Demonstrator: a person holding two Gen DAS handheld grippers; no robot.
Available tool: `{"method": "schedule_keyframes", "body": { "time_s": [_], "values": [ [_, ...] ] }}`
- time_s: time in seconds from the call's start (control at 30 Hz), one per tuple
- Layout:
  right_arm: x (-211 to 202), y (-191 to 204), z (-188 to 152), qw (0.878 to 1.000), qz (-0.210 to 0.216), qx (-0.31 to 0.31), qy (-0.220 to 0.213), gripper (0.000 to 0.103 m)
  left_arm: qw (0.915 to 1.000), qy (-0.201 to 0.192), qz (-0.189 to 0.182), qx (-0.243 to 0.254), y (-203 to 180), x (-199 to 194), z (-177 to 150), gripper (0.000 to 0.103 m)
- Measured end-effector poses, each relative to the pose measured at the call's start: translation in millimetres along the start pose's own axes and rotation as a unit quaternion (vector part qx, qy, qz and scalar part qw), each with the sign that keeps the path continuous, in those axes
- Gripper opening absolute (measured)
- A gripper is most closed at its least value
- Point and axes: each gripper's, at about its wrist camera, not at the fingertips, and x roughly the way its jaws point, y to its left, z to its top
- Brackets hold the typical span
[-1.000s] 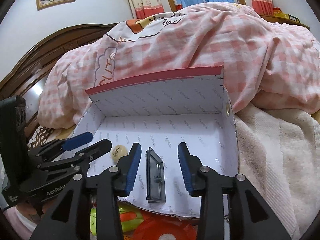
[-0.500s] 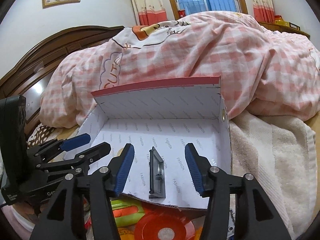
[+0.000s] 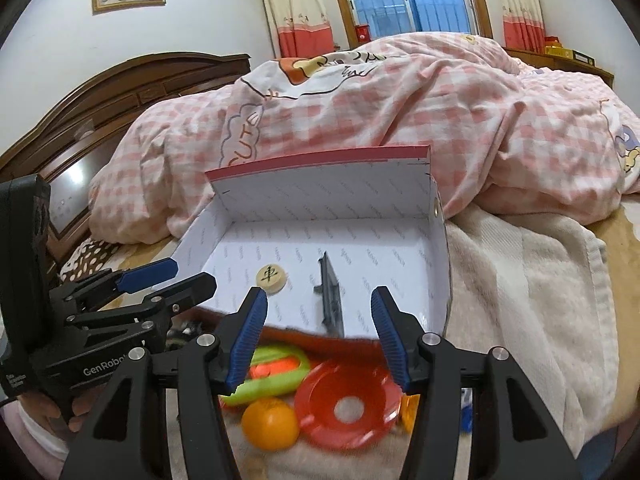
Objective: Organize objects
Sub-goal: 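Lower the dark square piece into the box and open the right gripper, then grasp the green toy with the right gripper and lift it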
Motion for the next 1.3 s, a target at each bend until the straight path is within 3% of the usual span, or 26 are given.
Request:
{"method": "schedule_keyframes", "body": {
  "time_s": [0.47, 0.9, 1.03, 1.3],
  "values": [
    [-28.5, 4.7, -46.3, 1.000, -0.005, -0.011, 0.025, 0.059, 0.9998, 0.017, -0.008, -0.006, 2.4, -27.5, -39.2, 0.059],
    [-20.7, 5.2, -65.8, 0.998, -0.010, -0.017, 0.055, 0.061, 0.9993, 0.033, -0.015, -0.004, 6.0, -28.0, -60.8, 0.059],
    [-16.7, 21.1, -62.0, 0.997, -0.001, -0.052, 0.053, 0.065, 0.9993, 0.034, -0.008, -0.007, 10.9, -28.6, -63.8, 0.059],
    [-1.0, 50.2, -64.3, 0.987, -0.036, -0.141, 0.061, 0.065, 0.9987, 0.041, 0.000, -0.030, 27.0, -26.6, -70.0, 0.059]
  ]
}}
